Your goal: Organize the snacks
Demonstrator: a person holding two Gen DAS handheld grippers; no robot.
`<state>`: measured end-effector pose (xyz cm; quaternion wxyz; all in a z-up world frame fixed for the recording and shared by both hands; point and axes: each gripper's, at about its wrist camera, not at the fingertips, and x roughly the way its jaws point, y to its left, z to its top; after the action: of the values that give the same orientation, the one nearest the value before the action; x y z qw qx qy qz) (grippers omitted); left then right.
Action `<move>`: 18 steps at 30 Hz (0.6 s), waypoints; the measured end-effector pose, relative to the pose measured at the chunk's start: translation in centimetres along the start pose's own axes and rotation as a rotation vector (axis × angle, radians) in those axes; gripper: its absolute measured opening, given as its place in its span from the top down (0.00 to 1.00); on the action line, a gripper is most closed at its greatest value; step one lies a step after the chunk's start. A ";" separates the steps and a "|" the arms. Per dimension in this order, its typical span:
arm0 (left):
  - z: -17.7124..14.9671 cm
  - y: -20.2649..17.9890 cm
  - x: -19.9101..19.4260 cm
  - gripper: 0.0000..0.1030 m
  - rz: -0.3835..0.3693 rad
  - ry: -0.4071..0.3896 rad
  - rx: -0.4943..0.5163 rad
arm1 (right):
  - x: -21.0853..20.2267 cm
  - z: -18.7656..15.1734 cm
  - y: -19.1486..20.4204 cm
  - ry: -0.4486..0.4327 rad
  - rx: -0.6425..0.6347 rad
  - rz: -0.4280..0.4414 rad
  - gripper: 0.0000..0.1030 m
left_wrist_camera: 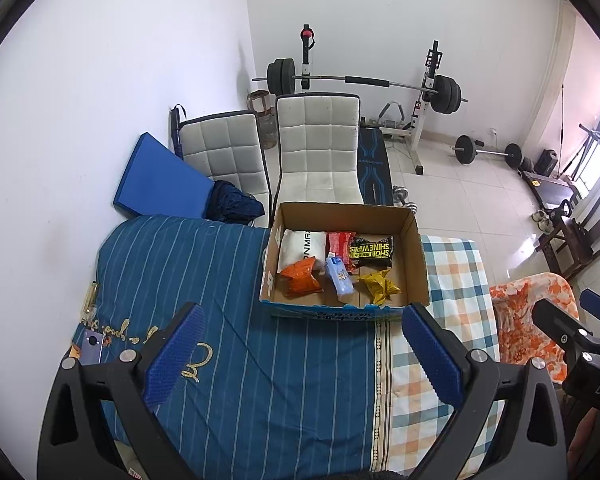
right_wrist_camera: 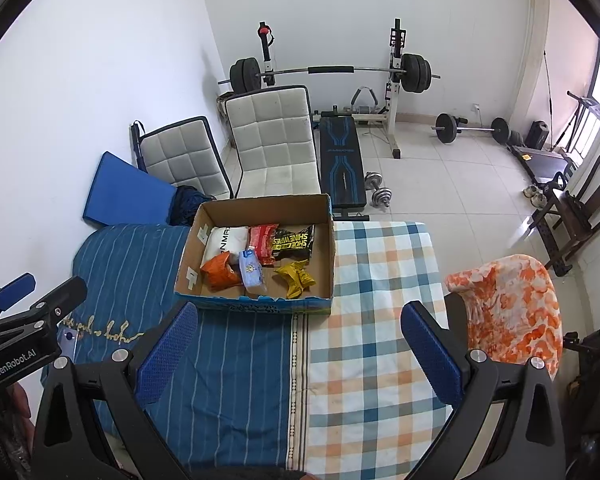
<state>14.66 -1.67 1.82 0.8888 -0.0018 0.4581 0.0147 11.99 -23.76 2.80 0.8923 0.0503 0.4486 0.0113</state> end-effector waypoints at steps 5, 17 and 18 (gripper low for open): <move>0.0 0.0 0.0 0.01 -0.001 0.002 0.001 | 0.1 -0.2 0.0 0.003 0.003 0.000 0.00; 0.1 0.1 0.1 0.01 0.006 0.008 0.008 | 0.2 -0.2 0.1 0.001 0.002 -0.008 0.00; 0.0 0.1 0.2 0.01 0.005 0.009 0.009 | 0.2 -0.2 0.1 0.000 0.001 -0.008 0.00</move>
<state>14.79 -1.55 1.71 0.8867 0.0032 0.4620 0.0149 11.92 -23.65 2.54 0.8921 0.0491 0.4490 0.0075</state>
